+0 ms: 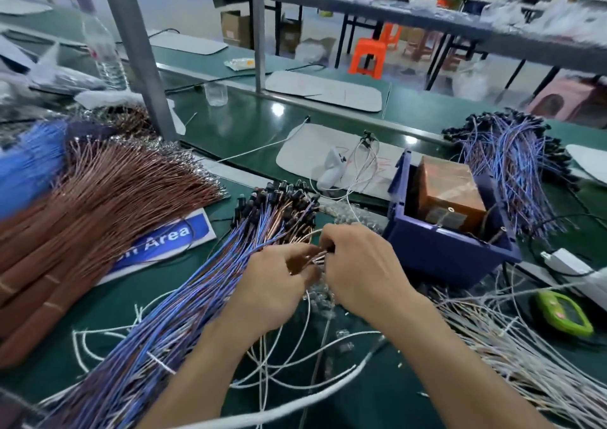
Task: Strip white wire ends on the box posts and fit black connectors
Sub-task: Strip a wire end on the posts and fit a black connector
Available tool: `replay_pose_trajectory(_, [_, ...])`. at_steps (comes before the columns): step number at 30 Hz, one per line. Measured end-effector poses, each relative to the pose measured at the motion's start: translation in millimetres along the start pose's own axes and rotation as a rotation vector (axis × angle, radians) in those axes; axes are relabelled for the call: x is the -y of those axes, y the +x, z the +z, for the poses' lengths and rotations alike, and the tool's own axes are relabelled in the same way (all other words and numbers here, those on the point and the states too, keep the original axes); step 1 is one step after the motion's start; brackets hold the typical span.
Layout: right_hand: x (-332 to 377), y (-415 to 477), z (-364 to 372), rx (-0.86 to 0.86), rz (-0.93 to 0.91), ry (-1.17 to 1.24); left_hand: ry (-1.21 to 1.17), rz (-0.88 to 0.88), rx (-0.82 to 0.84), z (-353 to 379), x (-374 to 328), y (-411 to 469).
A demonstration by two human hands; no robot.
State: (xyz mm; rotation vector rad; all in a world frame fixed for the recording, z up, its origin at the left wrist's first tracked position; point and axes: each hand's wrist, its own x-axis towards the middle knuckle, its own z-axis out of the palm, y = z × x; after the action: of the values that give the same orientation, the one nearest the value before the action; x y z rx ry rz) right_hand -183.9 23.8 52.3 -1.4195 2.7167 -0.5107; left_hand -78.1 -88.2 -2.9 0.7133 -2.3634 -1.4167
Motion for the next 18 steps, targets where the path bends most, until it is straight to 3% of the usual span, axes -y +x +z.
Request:
replay_pose_trajectory(7, [-37.4,-35.9,-19.9,-0.151,0.167,0.130,-0.109,-0.080,0.033,-12.0,-6.3,-3.6])
replay_pose_trajectory(13, [-72.0,-72.7,-27.2,-0.232,0.275,0.372,0.129,-0.045,-0.080,-36.9,-30.3,-4.5])
replay_pose_trajectory(18, [-102.4,-102.2,-33.5,-0.318,0.391,0.484,0.229,-0.025,-0.032,-36.3,-48.2,-0.1])
